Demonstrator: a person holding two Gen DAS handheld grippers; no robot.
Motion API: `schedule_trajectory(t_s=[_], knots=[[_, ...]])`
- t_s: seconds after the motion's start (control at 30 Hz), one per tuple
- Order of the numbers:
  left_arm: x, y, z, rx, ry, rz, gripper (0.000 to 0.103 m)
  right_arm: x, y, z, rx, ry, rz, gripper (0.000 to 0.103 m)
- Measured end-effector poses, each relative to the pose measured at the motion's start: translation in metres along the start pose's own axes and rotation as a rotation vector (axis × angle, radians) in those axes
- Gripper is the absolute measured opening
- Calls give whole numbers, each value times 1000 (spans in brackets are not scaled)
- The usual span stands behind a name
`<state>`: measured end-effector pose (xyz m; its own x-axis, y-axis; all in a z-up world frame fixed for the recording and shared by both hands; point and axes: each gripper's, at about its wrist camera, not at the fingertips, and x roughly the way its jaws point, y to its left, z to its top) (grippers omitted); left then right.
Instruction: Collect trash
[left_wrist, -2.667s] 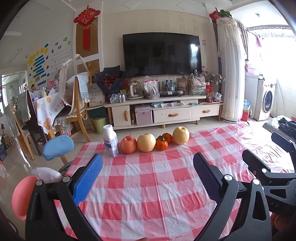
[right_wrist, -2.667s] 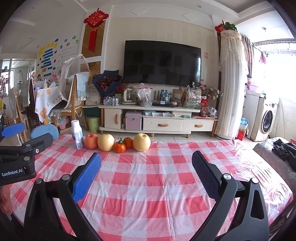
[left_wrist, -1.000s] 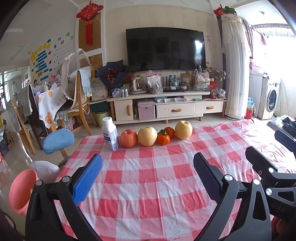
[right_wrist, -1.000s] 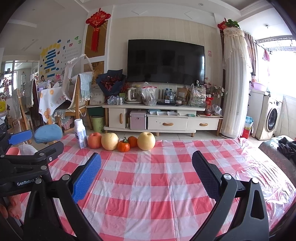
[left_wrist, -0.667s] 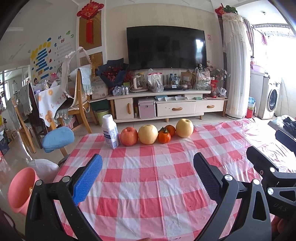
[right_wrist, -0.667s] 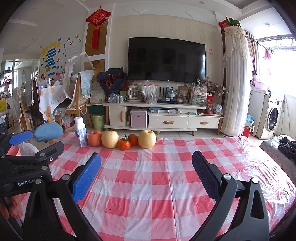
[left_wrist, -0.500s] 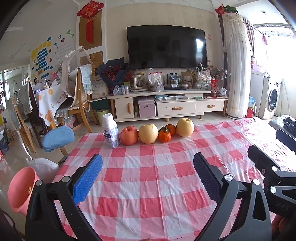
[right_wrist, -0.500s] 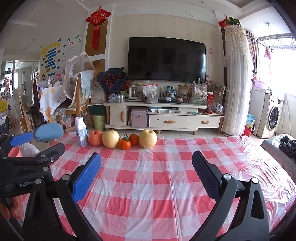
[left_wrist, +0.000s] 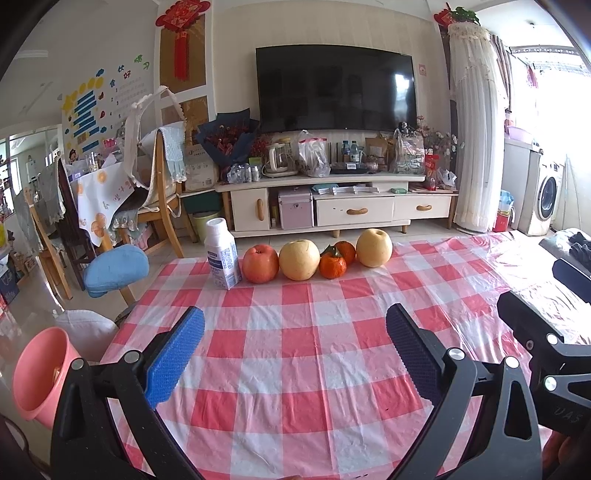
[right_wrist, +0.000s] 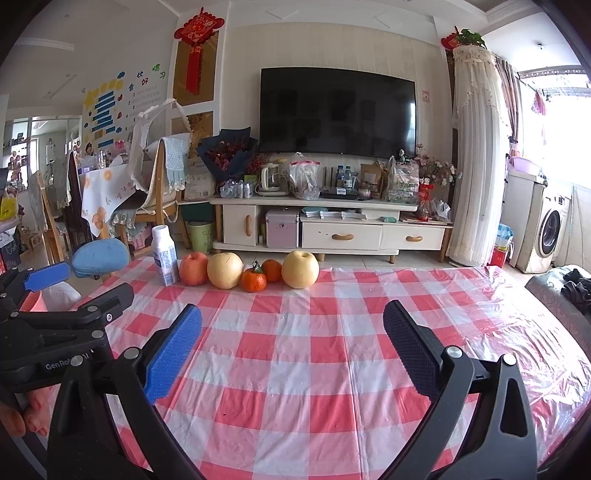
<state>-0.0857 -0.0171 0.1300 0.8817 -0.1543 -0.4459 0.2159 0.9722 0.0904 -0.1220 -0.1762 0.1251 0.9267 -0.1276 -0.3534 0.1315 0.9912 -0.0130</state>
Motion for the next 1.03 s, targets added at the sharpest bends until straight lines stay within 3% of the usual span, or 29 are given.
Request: schedule_trajectory(t_s=[0.43,0.6,0.8,1.03], knots=[[21,-3,-4,-3,33,0,98,5,1,-2,5,18,11,99],[45,-1,-15,-51,116,-21,97,18,0,-6,10,52,15,99],[90,-6,-43,-44,245,11,98,50,-9,-19,46,148,0,99],[134,-11,-69,-71,379,20,97,112,-22,-52,100,377,-78,99]])
